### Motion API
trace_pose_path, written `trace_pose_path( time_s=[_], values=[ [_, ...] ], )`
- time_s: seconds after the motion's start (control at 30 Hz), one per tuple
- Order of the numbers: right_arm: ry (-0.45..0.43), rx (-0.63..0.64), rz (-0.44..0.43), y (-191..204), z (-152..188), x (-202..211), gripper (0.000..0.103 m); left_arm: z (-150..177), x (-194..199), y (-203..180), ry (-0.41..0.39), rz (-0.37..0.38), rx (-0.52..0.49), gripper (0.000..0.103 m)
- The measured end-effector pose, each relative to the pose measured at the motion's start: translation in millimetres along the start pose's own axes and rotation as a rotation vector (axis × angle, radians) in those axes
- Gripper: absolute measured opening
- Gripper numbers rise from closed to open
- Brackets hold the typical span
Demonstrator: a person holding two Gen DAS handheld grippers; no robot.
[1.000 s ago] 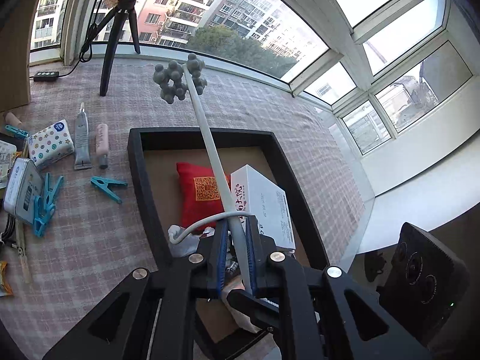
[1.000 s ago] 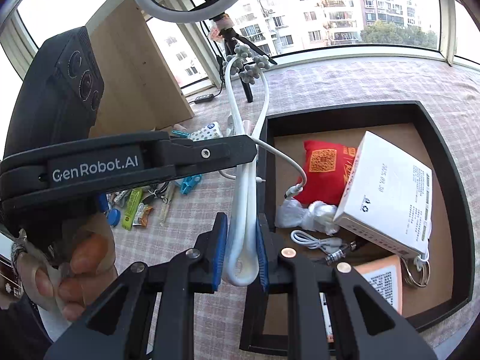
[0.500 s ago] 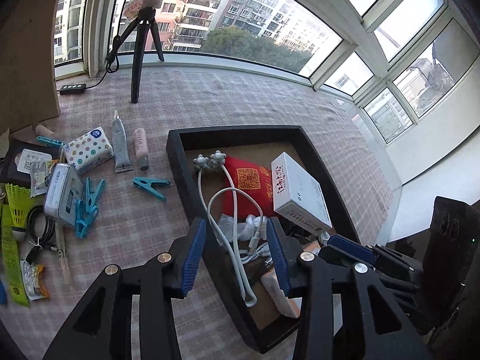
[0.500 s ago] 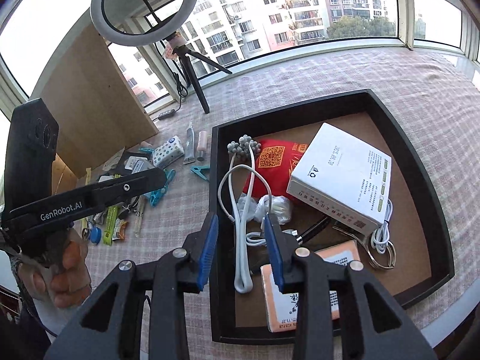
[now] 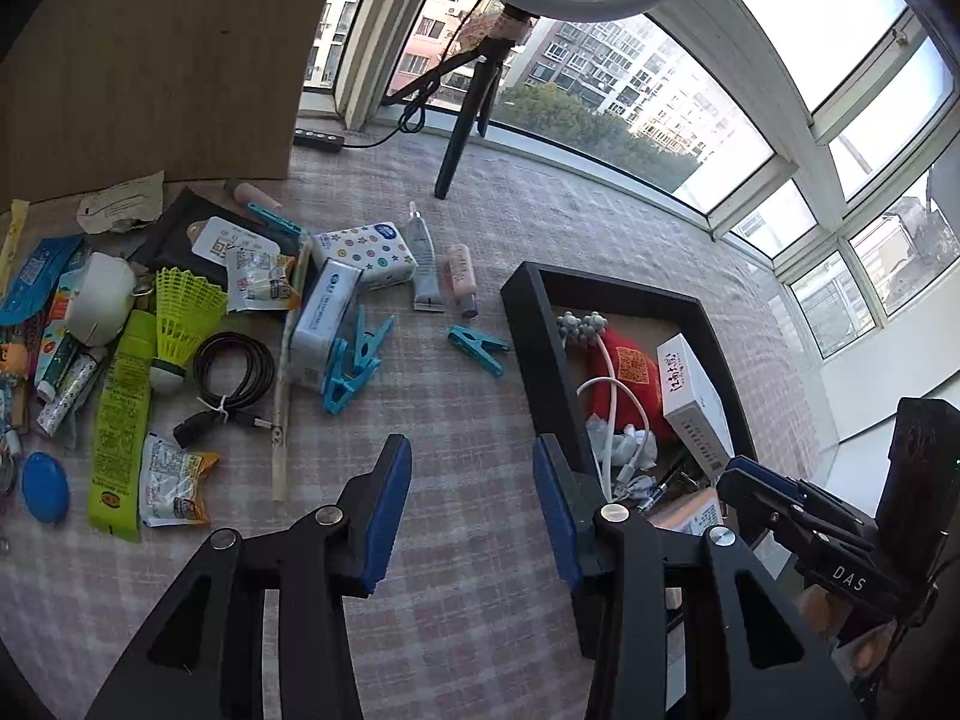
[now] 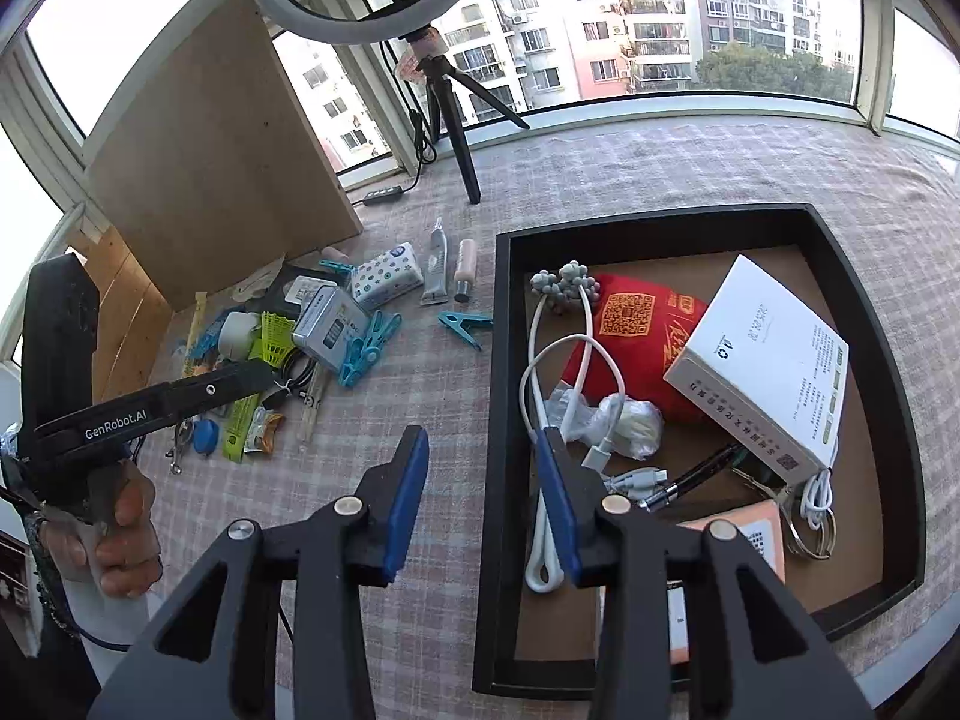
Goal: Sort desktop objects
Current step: 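Grasp the blue round lid with the left gripper while the right grasps a white box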
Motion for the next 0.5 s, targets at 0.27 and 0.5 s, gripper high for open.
trace_pose_path(
  time_s=[0.27, 0.5],
  values=[
    [0.027, 0.083, -0.038, 54.4, -26.5, -30.8, 0.046, -5.9, 40.5, 115.4, -0.087, -0.128, 0.140, 0.039],
    [0.048, 0.109, -0.041, 103.5, -50.8, -74.2, 0.048, -6.5, 60.8, 209.6, -0.157, -0.258, 0.207, 0.039]
  ],
)
Point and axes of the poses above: each gripper's, at about its wrist camera, not at the fingertips, and x roughly against the way its jaws point, y to its left, z to its underside, the point moved 10 cm from there along -x, roughly the way its jaws point, and after that the axes turned 15 degrees about x, right-handed, at the moved point
